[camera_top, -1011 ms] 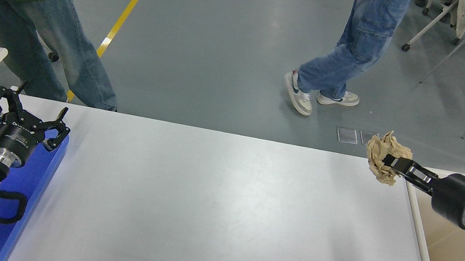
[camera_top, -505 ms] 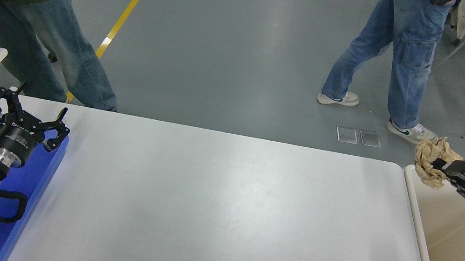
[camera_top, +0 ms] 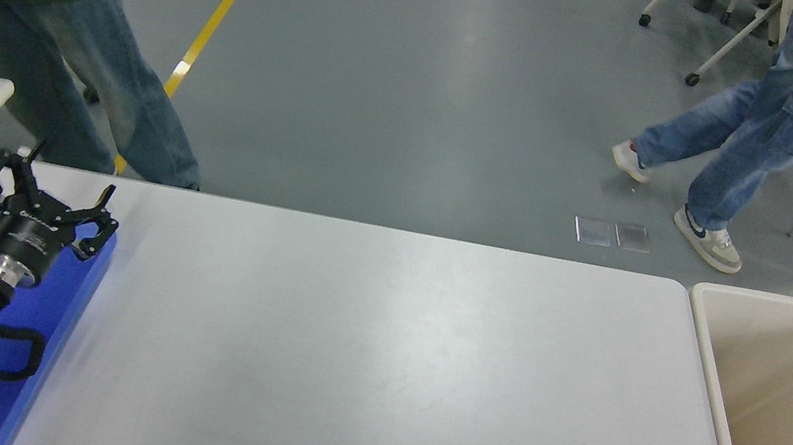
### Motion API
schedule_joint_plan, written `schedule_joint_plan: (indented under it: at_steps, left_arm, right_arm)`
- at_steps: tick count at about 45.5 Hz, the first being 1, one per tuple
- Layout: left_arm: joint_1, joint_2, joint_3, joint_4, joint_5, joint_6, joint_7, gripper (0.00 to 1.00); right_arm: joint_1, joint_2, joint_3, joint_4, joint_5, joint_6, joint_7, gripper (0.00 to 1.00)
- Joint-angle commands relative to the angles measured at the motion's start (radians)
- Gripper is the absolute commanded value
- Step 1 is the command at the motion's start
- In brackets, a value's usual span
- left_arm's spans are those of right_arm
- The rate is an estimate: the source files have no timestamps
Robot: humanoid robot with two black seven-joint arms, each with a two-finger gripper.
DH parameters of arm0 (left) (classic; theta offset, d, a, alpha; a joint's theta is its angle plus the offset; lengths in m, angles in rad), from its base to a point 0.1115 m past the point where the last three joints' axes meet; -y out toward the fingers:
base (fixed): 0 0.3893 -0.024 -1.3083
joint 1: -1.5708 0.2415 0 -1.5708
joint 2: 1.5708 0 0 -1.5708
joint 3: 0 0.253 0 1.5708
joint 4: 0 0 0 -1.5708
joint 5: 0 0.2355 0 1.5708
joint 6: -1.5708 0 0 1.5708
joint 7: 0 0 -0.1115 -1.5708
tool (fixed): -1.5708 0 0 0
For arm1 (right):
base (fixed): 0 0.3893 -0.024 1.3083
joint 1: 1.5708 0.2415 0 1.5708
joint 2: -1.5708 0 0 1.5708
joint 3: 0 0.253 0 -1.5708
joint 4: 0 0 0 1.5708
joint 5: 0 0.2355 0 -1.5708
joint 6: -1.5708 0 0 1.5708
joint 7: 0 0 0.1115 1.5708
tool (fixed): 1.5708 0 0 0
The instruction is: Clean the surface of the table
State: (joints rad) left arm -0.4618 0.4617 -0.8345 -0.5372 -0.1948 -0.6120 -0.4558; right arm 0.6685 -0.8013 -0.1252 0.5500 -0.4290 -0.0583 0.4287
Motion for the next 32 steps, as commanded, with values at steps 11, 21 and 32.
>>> schedule_joint_plan:
  at_steps: [11, 21, 32]
  left_arm:
    - [0.000, 0.000, 0.000, 0.000, 0.000, 0.000, 0.000, 1.00]
    - [0.000, 0.000, 0.000, 0.000, 0.000, 0.000, -0.001, 1.00]
    - [0.000, 0.000, 0.000, 0.000, 0.000, 0.000, -0.001, 1.00]
  right_arm:
    - [-0.144, 0.386, -0.013, -0.585, 0.027, -0.011, -0.013, 0.00]
    - [-0.142, 0.435, -0.001, -0.588, 0.029, -0.035, -0.061, 0.00]
    - [-0.132, 0.445, 0.001, -0.588, 0.029, -0.094, -0.088, 0.00]
